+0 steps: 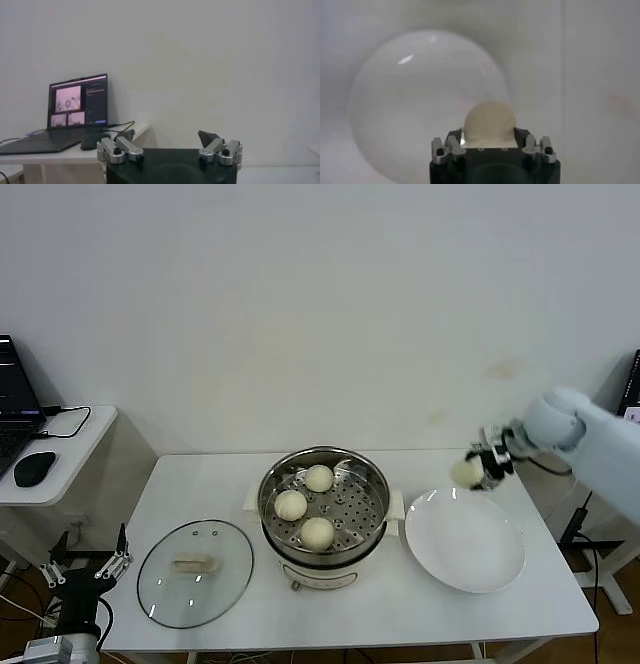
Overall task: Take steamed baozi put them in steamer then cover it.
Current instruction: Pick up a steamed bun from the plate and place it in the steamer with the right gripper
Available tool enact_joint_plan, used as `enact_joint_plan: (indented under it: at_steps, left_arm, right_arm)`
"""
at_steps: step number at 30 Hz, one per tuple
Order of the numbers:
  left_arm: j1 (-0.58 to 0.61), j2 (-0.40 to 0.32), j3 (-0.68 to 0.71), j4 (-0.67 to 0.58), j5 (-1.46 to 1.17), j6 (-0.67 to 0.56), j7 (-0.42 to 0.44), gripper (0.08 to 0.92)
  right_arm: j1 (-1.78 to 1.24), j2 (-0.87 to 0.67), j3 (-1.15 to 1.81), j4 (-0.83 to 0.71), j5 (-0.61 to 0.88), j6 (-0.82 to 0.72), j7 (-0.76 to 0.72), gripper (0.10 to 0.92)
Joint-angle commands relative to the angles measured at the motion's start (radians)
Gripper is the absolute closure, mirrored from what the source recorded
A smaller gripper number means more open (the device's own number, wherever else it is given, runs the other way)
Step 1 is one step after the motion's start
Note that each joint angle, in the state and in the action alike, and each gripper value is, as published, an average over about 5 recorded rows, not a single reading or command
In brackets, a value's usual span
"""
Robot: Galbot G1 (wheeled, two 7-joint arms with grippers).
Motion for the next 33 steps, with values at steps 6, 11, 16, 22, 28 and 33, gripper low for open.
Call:
enact_joint_plan:
  at_steps: [6, 11, 16, 22, 28, 33]
  left_arm:
    - [0.011, -0.015, -0.004, -0.004, -0.002, -0.007, 0.000, 0.177]
    - [0.020, -0.023, -0.010, -0.005, -0.004, -0.012, 0.000, 0.177]
    - [0.027, -0.025, -0.019, -0.004, -0.010, -0.018, 0.000, 0.177]
    - [0.023, -0.022, -0.025, 0.001, -0.013, -0.018, 0.000, 0.177]
    - [0.018, -0.022, -0.022, 0.006, -0.012, -0.017, 0.000, 0.177]
    - [0.013, -0.024, -0.021, 0.006, -0.011, -0.016, -0.001, 0.177]
  right_arm:
    - [0.344, 0.317, -0.316, 0.162, 0.444, -0.288, 0.129, 0.364]
    - [0.283, 0.410, -0.315, 0.130, 0.501, -0.356, 0.168, 0.364]
    - [0.212, 0.451, -0.323, 0.075, 0.470, -0.395, 0.184, 0.364]
    - [0.132, 0.442, -0.326, 0.041, 0.424, -0.401, 0.180, 0.364]
    - [0.086, 0.423, -0.319, 0.032, 0.396, -0.401, 0.178, 0.364]
    - [0.064, 0.421, -0.306, 0.018, 0.352, -0.395, 0.175, 0.364]
